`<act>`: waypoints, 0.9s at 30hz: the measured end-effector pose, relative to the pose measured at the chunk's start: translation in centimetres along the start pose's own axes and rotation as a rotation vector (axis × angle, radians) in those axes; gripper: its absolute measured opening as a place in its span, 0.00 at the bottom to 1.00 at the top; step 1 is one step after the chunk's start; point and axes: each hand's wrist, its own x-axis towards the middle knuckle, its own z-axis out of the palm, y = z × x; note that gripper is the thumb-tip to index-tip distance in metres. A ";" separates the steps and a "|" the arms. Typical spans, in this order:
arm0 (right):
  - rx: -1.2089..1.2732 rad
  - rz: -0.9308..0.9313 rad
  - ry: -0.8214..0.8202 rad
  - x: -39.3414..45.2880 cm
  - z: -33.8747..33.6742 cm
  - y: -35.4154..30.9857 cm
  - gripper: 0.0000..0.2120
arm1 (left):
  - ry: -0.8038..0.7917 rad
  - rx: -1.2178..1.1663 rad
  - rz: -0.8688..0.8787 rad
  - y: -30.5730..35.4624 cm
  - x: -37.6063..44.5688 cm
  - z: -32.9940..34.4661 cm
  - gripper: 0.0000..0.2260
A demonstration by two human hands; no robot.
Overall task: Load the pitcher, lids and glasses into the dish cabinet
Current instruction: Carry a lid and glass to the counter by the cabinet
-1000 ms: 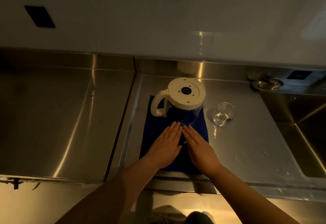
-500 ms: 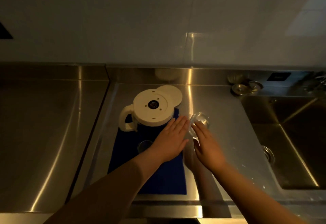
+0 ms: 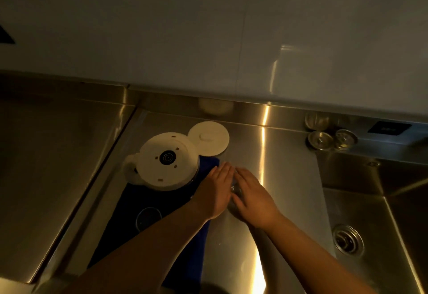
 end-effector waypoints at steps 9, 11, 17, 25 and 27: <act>0.026 -0.092 -0.002 0.6 -0.4 1.3 0.32 | -0.087 -0.202 -0.126 -0.8 2.9 1.0 0.24; 0.034 -0.052 0.041 0.7 -0.6 1.5 0.30 | -0.040 -0.204 -0.123 -1.0 4.2 0.9 0.24; 0.020 0.059 0.112 2.2 -1.9 3.3 0.29 | 0.136 -0.252 -0.045 -0.9 8.4 0.3 0.25; -0.086 0.160 0.123 4.5 -2.3 5.9 0.32 | 0.092 -0.238 -0.334 -2.8 12.4 1.2 0.27; -0.091 0.169 0.130 4.8 -2.0 6.2 0.32 | 0.000 -0.175 -0.503 -3.8 13.1 1.9 0.28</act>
